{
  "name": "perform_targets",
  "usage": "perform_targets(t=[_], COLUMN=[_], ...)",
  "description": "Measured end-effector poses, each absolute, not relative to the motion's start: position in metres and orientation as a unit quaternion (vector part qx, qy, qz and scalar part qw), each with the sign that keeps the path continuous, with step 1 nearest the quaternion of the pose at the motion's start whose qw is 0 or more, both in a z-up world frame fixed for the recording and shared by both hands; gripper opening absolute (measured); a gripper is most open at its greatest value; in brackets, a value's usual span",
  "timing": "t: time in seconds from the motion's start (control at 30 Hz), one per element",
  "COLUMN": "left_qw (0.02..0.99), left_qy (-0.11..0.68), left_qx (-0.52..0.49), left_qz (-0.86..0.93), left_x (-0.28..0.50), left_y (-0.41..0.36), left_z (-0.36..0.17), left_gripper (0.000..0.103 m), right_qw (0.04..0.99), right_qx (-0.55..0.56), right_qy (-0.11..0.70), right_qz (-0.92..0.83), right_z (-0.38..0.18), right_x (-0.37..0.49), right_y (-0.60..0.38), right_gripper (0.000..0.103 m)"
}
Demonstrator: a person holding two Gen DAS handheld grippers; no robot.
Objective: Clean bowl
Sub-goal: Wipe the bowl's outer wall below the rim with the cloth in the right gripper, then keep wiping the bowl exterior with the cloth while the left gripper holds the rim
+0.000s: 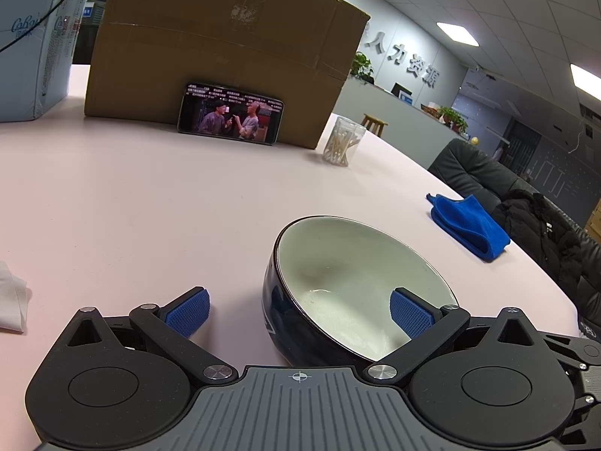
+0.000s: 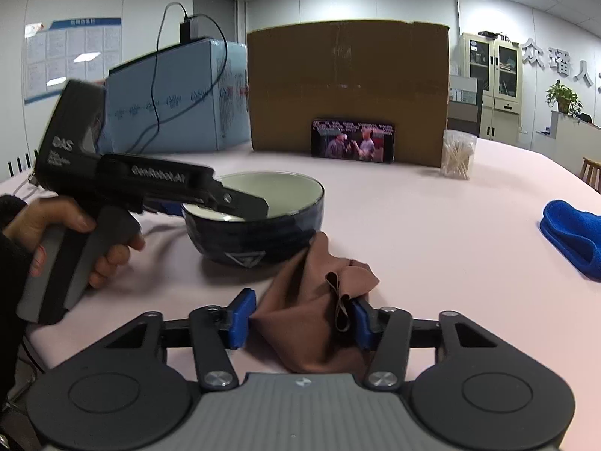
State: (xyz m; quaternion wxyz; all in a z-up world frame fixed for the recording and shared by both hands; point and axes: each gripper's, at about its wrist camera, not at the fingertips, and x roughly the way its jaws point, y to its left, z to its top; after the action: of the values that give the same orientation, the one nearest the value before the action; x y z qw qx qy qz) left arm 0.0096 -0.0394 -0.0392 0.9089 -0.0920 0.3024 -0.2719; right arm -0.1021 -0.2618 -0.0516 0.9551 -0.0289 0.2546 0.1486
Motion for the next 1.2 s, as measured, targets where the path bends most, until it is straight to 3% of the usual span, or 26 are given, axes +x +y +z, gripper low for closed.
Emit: perform_targets(t=[0.1, 0.17, 0.23, 0.4, 0.5, 1.2], left_qw=[0.909, 0.909, 0.909, 0.909, 0.909, 0.909], left_qy=[0.302, 0.302, 0.302, 0.302, 0.302, 0.303], left_qx=[-0.092, -0.092, -0.092, -0.092, -0.092, -0.090], left_qz=[-0.272, -0.272, -0.272, -0.272, -0.272, -0.271], left_x=[0.010, 0.009, 0.009, 0.010, 0.009, 0.009], left_y=[-0.039, -0.040, -0.039, -0.039, -0.038, -0.038], left_z=[-0.039, -0.039, -0.039, -0.039, -0.039, -0.039], left_gripper=[0.103, 0.103, 0.103, 0.103, 0.103, 0.103], right_qw=[0.955, 0.956, 0.959, 0.960, 0.959, 0.943], right_qx=[-0.035, -0.032, -0.023, 0.091, 0.101, 0.063], right_qy=[0.257, 0.256, 0.253, 0.210, 0.205, 0.232], right_qz=[0.143, 0.136, 0.126, 0.159, 0.168, 0.230], right_z=[-0.051, -0.050, -0.050, -0.041, -0.035, -0.036], right_x=[-0.101, -0.099, -0.097, -0.096, -0.092, -0.096], right_y=[-0.265, -0.268, -0.273, -0.292, -0.291, -0.255], right_gripper=[0.035, 0.019, 0.013, 0.011, 0.011, 0.012])
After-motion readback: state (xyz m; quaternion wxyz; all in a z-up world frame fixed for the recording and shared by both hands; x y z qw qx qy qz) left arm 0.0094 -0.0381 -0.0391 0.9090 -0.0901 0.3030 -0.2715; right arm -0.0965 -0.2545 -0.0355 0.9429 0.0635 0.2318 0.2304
